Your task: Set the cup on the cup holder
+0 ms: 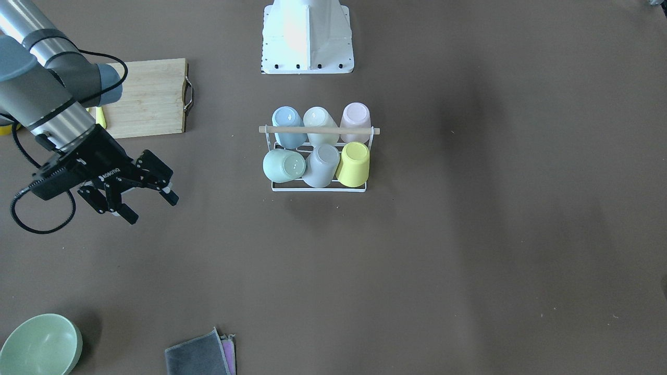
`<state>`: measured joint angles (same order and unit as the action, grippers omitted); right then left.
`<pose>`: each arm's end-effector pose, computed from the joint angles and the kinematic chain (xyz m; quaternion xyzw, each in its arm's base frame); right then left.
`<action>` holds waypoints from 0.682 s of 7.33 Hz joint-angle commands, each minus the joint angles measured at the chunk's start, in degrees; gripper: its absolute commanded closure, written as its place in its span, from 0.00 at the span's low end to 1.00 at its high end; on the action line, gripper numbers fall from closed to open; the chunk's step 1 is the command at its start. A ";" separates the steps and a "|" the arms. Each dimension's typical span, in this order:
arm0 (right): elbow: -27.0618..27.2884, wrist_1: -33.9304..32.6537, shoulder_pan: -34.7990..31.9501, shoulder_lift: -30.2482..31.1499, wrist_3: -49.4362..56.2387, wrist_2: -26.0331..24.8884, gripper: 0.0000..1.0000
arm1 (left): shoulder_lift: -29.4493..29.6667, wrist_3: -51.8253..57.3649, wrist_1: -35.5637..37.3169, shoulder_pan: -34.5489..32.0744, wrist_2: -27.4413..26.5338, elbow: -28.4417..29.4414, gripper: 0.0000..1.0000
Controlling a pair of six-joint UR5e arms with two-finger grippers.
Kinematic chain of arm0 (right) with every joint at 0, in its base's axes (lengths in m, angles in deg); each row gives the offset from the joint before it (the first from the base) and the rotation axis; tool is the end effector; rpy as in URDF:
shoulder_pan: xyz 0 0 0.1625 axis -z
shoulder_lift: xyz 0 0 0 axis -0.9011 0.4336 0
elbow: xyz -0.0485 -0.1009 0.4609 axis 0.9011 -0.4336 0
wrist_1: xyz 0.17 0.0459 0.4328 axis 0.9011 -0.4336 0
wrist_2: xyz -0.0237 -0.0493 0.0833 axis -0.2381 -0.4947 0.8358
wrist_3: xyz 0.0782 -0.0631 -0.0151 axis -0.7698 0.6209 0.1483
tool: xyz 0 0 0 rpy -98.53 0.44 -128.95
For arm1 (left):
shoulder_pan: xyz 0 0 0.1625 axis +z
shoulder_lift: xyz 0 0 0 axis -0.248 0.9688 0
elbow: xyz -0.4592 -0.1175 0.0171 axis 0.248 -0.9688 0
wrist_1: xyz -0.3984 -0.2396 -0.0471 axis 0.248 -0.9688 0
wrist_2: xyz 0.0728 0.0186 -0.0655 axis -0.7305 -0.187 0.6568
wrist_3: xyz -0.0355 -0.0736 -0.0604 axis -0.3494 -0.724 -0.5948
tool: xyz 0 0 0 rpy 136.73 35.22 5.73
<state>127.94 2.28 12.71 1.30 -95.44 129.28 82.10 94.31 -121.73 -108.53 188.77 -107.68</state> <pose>-0.3228 -0.5564 0.3934 0.2347 -0.5523 0.0545 0.7981 -0.0947 -0.4829 0.6870 0.0011 0.4000 0.0469 0.9153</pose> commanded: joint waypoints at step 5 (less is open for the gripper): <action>21.81 -40.44 -13.30 25.00 33.08 14.35 0.00 | -0.58 3.80 2.88 -2.24 0.05 1.92 0.02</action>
<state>150.06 -27.66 5.84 23.60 -80.25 140.56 81.34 98.18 -119.07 -110.51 188.93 -106.26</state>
